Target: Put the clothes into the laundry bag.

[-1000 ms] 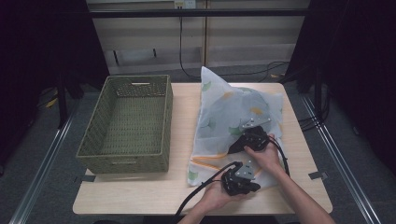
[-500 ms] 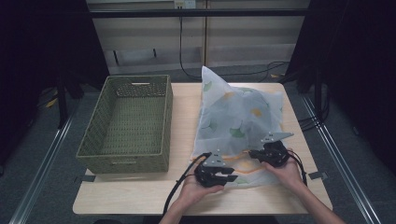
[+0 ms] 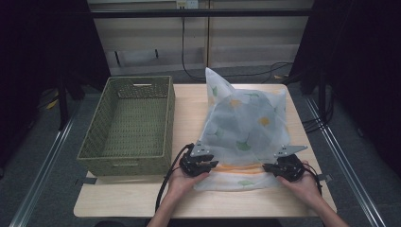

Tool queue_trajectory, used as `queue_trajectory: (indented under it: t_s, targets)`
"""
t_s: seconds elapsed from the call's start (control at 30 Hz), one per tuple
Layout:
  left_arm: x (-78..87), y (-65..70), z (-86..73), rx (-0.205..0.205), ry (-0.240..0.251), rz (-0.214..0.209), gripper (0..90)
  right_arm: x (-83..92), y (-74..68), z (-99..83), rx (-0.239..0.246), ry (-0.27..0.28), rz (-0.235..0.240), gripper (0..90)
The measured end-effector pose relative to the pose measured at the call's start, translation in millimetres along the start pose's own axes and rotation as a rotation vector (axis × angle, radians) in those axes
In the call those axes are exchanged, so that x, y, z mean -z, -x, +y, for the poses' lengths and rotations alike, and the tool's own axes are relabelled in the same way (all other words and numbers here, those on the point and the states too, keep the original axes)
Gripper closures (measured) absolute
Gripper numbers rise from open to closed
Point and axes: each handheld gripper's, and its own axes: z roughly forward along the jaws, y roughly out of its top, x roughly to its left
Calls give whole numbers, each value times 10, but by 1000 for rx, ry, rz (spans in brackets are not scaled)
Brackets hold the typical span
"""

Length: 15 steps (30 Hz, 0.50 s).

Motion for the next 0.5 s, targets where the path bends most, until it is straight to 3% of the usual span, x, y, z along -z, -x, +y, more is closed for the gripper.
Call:
queue_trajectory:
  t_s: [0.03, 0.1, 0.13, 0.2, 0.23, 0.3, 0.33, 0.4, 0.5]
  targets:
    - [-10, -2, -23, -6, -14, 14, 670, 20, 18, -14, -14, -6, -17, 890]
    - [-28, -6, -83, -5, -36, -3, 671, 39, 57, -34, -36, -5, -23, 864]
    - [-26, 20, -102, -8, -10, 1, 674, 50, 69, -41, -47, -5, -28, 827]
    - [-5, 60, -99, -11, -34, -6, 688, 75, 82, -55, -43, 16, -12, 774]
    - [15, 81, -118, -35, -38, 5, 690, 95, 83, -50, -46, 34, -2, 751]
    - [28, 90, -141, -12, -25, -5, 691, 155, 76, -25, -59, 104, 24, 737]
    - [35, 86, -154, 1, -18, -30, 689, 187, 72, -17, -70, 132, 33, 714]
    - [60, 98, -163, -18, -30, -17, 686, 274, 68, -4, -92, 217, 41, 683]
    - [85, 135, -183, -20, -18, -17, 645, 362, 63, -17, -122, 280, 24, 613]
